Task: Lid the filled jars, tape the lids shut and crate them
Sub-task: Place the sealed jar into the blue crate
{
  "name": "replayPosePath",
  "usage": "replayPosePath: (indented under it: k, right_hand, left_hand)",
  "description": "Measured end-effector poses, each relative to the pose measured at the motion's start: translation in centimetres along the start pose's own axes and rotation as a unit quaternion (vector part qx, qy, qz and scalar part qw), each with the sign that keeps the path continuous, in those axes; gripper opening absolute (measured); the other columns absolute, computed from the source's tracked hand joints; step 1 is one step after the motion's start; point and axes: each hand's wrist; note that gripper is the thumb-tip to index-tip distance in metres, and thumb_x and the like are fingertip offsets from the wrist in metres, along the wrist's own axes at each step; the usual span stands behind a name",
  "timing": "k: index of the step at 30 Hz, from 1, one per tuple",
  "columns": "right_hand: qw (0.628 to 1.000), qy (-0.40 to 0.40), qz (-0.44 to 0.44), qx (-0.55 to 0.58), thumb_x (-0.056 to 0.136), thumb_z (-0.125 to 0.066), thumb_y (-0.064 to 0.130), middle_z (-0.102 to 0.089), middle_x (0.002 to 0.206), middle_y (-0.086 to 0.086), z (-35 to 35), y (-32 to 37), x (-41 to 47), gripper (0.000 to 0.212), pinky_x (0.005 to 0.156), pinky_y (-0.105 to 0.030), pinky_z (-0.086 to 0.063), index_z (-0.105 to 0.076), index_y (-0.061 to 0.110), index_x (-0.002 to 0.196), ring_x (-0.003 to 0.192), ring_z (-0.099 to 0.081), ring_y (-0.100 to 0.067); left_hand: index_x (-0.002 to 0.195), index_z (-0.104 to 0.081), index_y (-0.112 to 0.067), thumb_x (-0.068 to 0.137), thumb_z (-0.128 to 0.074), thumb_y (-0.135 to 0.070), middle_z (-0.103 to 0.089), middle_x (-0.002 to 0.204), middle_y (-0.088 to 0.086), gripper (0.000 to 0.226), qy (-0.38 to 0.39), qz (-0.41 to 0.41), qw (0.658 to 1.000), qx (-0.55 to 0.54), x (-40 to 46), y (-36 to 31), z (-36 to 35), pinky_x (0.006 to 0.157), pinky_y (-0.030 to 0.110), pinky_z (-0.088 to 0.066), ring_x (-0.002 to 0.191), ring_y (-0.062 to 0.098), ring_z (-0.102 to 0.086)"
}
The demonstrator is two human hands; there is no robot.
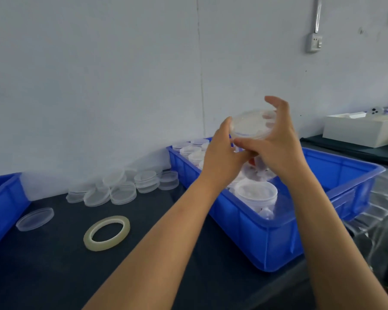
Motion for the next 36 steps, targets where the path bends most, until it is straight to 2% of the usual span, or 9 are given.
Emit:
replayPosePath:
  k: [3,10,16,20,23,28,32,34,36]
  right_hand:
    - [0.998,-0.028,-0.005,-0.058,0.067,-0.085,0.016,-0.041,0.137,-0.002,1.3,-2.3,0.2,0.093,0.094,-0.028,-0.038,-0.031,0.023,0.143,0.124,-0.042,-0.021]
    - [0.993,-0.066,-0.024,-0.094,0.069,-0.085,0.023,-0.041,0.136,-0.005,3.2,-4.7,1.2,0.088,0.093,-0.03,-0.037,-0.035,0.022,0.142,0.126,-0.042,-0.023]
    - [0.986,-0.058,-0.118,-0.1,0.07,-0.084,0.025,-0.037,0.14,-0.006,3.0,-6.8,0.1,0.088,0.096,-0.038,-0.042,-0.034,0.026,0.142,0.127,-0.04,-0.028]
    - [0.971,-0.021,-0.209,-0.112,0.076,-0.079,0.029,-0.029,0.145,-0.011,2.6,-8.5,-1.1,0.087,0.099,-0.047,-0.042,-0.027,0.026,0.145,0.131,-0.035,-0.037]
    - [0.954,0.017,-0.265,-0.137,0.078,-0.076,0.031,-0.023,0.147,-0.014,2.8,-9.1,-1.2,0.091,0.099,-0.05,-0.042,-0.02,0.024,0.149,0.128,-0.036,-0.041]
    - [0.889,0.151,-0.35,-0.253,0.088,-0.064,0.037,-0.006,0.149,-0.02,3.1,-9.3,-0.4,0.087,0.081,-0.038,-0.032,-0.011,0.008,0.15,0.094,-0.036,-0.031]
    - [0.845,0.219,-0.359,-0.329,0.094,-0.046,0.049,-0.009,0.149,-0.017,2.3,-9.9,-0.2,0.077,0.087,-0.039,-0.029,-0.014,0.006,0.15,0.125,-0.035,-0.039]
    - [0.83,0.232,-0.367,-0.35,0.093,-0.044,0.054,-0.004,0.155,-0.017,2.3,-9.9,-0.1,0.083,0.104,-0.045,-0.028,-0.008,0.009,0.153,0.14,-0.021,-0.041]
    - [0.821,0.225,-0.372,-0.369,0.094,-0.043,0.055,0.001,0.159,-0.019,2.2,-9.6,0.0,0.085,0.117,-0.054,-0.014,-0.004,0.011,0.154,0.146,-0.004,-0.043]
  left_hand:
    - [0.153,-0.021,-0.018,0.087,-0.07,-0.012,-0.038,0.149,0.002,0.083,0.039,0.016,0.999,0.003,0.6,0.8,-2.8,0.083,0.007,-0.038,0.114,0.01,-0.051]
    - [0.154,-0.014,-0.019,0.093,-0.064,-0.015,-0.046,0.142,0.01,0.079,0.07,0.01,0.997,-0.017,1.5,2.0,-6.4,0.078,-0.001,-0.041,0.124,0.02,-0.052]
    - [0.154,-0.013,-0.015,0.083,-0.075,-0.033,-0.05,0.141,0.006,0.096,0.116,0.037,0.987,0.1,1.1,2.9,-7.7,0.102,0.031,-0.04,0.13,0.024,-0.046]
    - [0.153,-0.01,-0.014,0.077,-0.072,-0.056,-0.041,0.149,0.009,0.107,0.173,0.046,0.939,0.293,0.6,3.8,-8.1,0.11,0.048,-0.031,0.138,0.033,-0.032]
    - [0.148,-0.023,-0.014,0.08,-0.068,-0.055,-0.04,0.146,0.012,0.091,0.191,0.046,0.911,0.362,0.4,4.1,-8.4,0.108,0.049,-0.028,0.137,0.034,-0.029]
    - [0.133,-0.047,-0.017,0.09,-0.054,-0.049,-0.038,0.144,0.016,0.055,0.199,0.04,0.876,0.438,0.2,4.2,-8.4,0.107,0.048,-0.026,0.135,0.034,-0.028]
    - [0.13,-0.047,-0.017,0.091,-0.052,-0.049,-0.039,0.143,0.016,0.051,0.205,0.051,0.873,0.44,0.1,4.1,-8.3,0.106,0.049,-0.028,0.133,0.034,-0.031]
    - [0.131,-0.046,-0.018,0.09,-0.053,-0.049,-0.038,0.143,0.016,0.052,0.213,0.059,0.873,0.435,0.0,4.0,-8.2,0.105,0.05,-0.027,0.132,0.035,-0.032]
    - [0.133,-0.044,-0.017,0.089,-0.053,-0.051,-0.039,0.142,0.018,0.056,0.218,0.063,0.872,0.435,-0.3,3.9,-8.1,0.106,0.051,-0.026,0.131,0.035,-0.032]
Point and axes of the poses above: each hand's wrist, its own x-axis towards the middle knuckle, its own z-axis out of the back of the hand, y = z × x
